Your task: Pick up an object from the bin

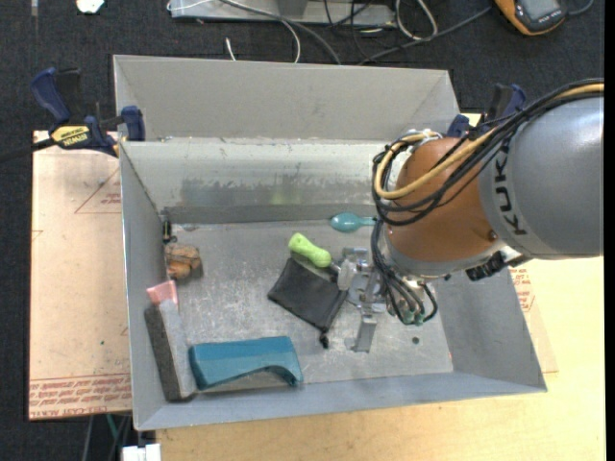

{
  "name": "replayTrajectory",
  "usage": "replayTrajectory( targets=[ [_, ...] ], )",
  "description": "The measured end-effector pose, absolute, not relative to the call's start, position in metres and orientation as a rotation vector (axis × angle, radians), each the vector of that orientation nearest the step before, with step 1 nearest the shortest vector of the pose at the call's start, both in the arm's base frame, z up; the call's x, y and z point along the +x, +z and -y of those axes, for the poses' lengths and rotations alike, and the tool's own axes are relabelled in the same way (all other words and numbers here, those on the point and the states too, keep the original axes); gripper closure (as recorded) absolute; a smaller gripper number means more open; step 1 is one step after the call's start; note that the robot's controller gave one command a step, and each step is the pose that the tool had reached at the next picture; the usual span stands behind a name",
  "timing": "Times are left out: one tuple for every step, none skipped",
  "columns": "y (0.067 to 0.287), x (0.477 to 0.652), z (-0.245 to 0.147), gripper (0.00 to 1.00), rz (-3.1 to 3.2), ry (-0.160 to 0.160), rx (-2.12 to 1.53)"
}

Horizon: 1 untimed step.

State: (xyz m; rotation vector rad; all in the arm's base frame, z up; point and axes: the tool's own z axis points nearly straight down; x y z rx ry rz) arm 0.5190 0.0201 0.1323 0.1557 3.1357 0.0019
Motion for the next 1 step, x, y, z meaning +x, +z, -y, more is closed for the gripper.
replayTrajectory(
  targets=[
    [0.1046, 0.5654, -0.0301, 0.0, -3.131, 0.006, 0.061]
  ],
)
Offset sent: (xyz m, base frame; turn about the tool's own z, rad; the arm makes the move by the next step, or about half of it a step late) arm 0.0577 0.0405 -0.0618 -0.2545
